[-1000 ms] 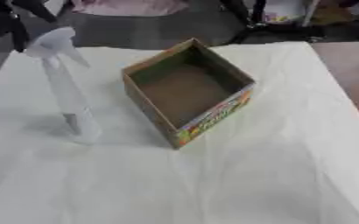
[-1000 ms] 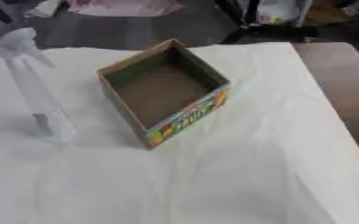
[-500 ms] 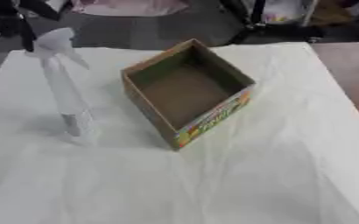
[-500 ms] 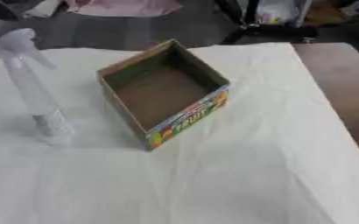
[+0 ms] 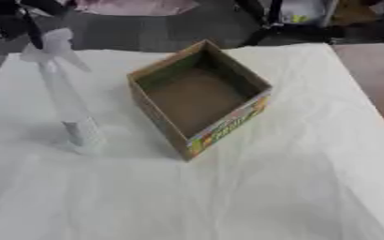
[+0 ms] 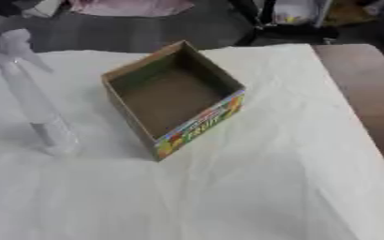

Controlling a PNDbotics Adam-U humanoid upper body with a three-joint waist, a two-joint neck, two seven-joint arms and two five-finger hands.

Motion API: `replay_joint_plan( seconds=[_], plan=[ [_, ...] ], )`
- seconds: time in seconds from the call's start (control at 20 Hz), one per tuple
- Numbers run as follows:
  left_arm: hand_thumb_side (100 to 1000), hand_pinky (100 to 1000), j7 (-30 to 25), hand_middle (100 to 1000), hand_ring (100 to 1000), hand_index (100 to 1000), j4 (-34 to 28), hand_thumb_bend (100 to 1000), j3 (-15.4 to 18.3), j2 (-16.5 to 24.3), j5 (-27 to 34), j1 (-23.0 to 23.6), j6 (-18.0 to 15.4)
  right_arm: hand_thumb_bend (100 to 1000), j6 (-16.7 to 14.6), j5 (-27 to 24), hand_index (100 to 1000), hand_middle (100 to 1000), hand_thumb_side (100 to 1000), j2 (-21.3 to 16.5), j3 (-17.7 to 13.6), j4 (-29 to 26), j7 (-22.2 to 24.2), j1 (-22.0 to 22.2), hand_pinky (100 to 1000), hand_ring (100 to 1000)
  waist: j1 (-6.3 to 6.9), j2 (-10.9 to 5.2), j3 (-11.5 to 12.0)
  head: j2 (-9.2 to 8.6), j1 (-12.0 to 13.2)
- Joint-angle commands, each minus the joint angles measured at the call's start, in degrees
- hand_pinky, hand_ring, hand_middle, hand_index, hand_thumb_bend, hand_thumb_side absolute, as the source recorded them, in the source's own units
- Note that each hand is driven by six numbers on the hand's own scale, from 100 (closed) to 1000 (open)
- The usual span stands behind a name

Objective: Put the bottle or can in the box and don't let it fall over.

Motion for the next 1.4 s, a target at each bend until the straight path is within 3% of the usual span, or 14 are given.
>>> replay_joint_plan(
  seconds=[0.05, 0.4, 0.7, 0.95, 1.4],
  plan=[
    [761, 877, -0.27, 959, 716, 973, -0.01, 100, 1.40, 1.61, 0.04, -1.03, -0.43, 100, 0.20, 0.27, 934, 1000, 424, -0.61, -0.17, -1.01, 0.26, -0.48, 1000, 1000, -0.01, -0.52, 0.04, -0.70, -0.31],
    [783, 871, -1.22, 981, 708, 984, -0.81, 100, 2.36, 1.42, 1.69, -0.93, -0.39, 100, 0.54, 0.50, 935, 1000, 432, -0.16, -0.16, -1.01, 0.55, -0.44, 1000, 1000, -0.18, -0.31, 0.04, -0.33, -0.65],
    [743, 870, -0.83, 998, 689, 994, -1.24, 124, 3.98, 1.73, 2.85, -1.22, 0.63, 100, 0.92, 0.64, 933, 1000, 437, 0.09, -0.07, -1.01, 0.92, -0.47, 1000, 1000, -0.24, -0.28, 0.22, -0.08, -0.91],
    [700, 888, 1.24, 1000, 726, 1000, -1.07, 168, 4.25, 1.71, 1.19, -1.16, 1.26, 100, 0.99, 0.60, 933, 1000, 440, 0.24, -0.07, -1.01, 1.05, -0.49, 1000, 1000, -0.27, -0.16, 0.06, -0.17, -0.99],
    [700, 924, 2.39, 1000, 780, 1000, -0.41, 199, 3.20, 0.81, -1.66, -1.57, 1.62, 100, 1.36, 0.73, 933, 1000, 445, 0.60, 0.00, -1.01, 1.35, -0.90, 1000, 1000, -0.10, 0.39, -0.40, -0.52, -0.93]
  ],
)
